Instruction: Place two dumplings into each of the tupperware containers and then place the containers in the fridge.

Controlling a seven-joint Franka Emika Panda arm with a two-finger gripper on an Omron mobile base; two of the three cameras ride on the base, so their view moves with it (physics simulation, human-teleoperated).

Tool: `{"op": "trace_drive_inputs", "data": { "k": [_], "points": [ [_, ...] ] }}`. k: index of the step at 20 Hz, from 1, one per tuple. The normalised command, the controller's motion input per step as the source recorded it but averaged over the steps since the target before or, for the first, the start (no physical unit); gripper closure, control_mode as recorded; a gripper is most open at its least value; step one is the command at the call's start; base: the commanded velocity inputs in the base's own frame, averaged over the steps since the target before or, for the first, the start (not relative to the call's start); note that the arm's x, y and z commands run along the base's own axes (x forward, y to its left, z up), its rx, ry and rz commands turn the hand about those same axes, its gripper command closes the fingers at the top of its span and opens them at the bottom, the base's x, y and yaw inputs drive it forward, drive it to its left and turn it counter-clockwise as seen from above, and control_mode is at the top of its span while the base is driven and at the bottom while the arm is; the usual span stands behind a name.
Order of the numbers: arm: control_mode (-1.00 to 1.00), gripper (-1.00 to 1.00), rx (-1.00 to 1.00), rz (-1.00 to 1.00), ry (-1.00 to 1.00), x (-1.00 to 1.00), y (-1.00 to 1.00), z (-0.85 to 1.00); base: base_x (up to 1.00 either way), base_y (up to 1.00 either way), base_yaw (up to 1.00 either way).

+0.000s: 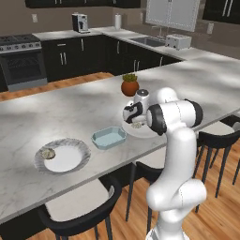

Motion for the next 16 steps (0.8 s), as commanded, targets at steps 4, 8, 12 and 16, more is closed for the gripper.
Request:
{"op": "trace_drive_inputs", "data": {
  "k": [4,8,12,16],
  "points": [
    [-1.0,-1.0,0.0,-0.01,0.04,0.01,-0.09,-0.24,0.0,0.0,0.0],
    [-1.0,-1.0,0.0,-0.02,0.09,0.0,0.0,-0.4,0.0,0.0,0.0],
    [-1.0,-1.0,0.0,-0.03,0.05,0.04,0.0,-0.35,0.0,0.0,0.0],
    [-1.0,-1.0,0.0,-0.01,0.0,0.25,0.0,-0.22,0.0,0.0,0.0]
  ]
}}
